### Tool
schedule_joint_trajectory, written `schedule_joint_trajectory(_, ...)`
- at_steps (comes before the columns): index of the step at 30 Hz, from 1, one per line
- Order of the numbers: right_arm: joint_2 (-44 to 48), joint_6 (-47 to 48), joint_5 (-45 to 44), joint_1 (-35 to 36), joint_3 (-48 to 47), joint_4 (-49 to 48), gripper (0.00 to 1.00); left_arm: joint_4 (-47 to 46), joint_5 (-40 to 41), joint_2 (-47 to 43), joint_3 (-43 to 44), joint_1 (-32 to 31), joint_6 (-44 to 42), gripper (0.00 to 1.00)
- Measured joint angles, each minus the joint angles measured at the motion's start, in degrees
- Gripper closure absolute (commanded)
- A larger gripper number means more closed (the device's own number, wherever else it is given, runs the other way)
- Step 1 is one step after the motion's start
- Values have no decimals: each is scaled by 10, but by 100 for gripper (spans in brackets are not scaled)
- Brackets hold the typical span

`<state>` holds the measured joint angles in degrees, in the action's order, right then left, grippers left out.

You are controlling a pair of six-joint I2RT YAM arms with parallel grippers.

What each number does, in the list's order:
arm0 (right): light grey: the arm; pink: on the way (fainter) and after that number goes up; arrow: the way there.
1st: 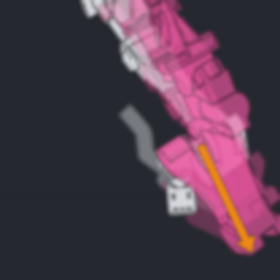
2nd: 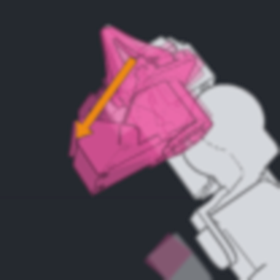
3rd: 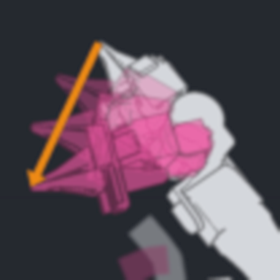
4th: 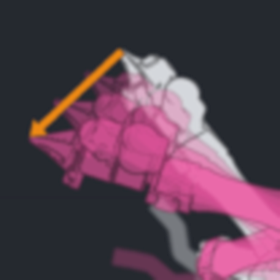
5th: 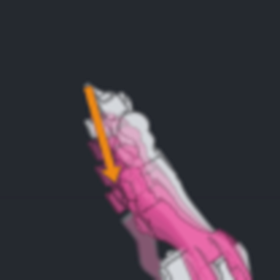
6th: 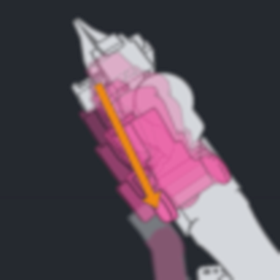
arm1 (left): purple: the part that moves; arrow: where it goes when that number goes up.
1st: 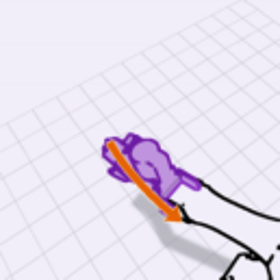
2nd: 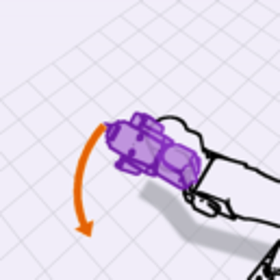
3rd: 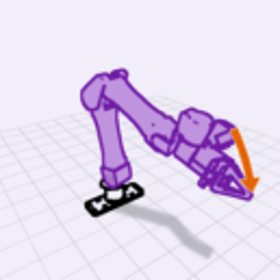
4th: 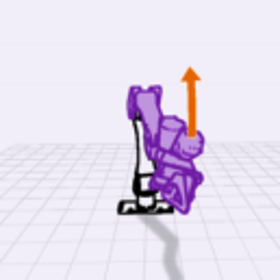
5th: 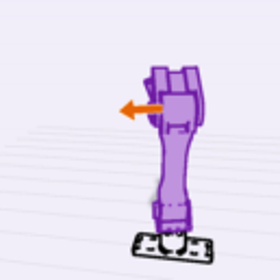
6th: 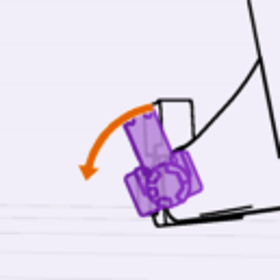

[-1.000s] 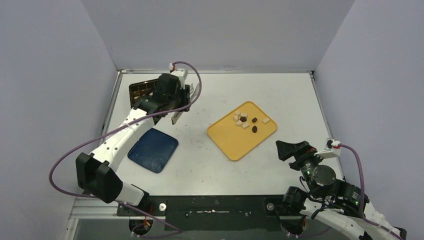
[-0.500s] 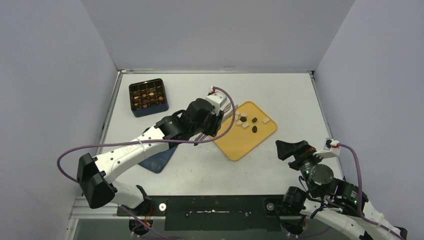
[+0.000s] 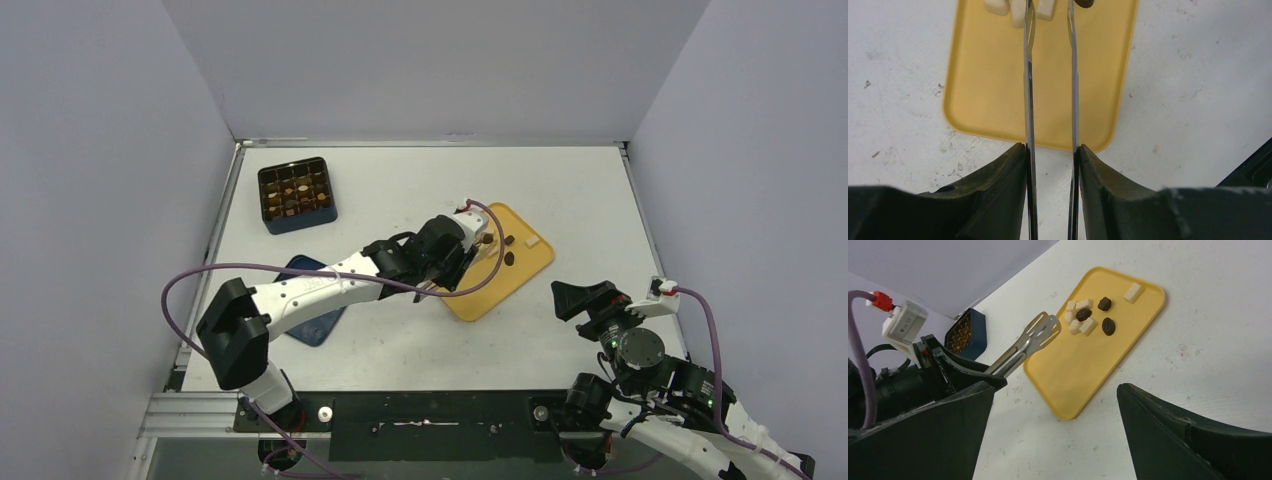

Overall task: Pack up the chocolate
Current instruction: Pick up the fake chocolate from the plate.

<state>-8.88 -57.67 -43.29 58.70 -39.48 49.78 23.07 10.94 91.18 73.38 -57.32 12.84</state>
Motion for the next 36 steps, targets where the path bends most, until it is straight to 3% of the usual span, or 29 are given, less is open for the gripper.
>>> schedule_joint_trajectory(36, 1, 0, 0, 7, 0, 0, 0, -37, -32, 162, 47, 12, -48, 62)
